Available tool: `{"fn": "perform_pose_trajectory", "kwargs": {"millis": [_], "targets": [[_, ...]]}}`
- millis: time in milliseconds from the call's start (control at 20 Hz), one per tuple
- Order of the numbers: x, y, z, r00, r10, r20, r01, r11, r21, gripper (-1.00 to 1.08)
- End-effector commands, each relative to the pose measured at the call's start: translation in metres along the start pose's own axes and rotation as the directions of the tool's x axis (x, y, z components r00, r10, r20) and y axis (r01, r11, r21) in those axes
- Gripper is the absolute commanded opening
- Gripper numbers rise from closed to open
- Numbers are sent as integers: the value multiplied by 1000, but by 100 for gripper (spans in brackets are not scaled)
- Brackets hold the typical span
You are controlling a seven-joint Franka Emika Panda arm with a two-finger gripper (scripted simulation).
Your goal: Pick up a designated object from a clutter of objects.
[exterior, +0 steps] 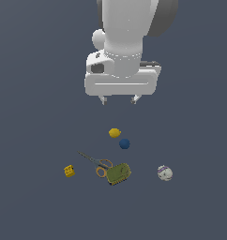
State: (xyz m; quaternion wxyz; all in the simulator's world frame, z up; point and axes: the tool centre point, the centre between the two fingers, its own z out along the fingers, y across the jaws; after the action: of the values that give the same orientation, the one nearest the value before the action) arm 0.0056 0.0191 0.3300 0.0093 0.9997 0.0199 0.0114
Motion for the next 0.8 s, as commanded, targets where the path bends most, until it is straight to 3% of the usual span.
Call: {"fn": "perform_pose_trajectory", "kwargs": {"millis": [0,450,750], "targets": [[0,0,0,1000,0,0,0,1000,0,100],[-4,23,6,999,38,23,-38,999,-27,100],[-2,23,7,999,45,22,-44,999,-26,100]]}}
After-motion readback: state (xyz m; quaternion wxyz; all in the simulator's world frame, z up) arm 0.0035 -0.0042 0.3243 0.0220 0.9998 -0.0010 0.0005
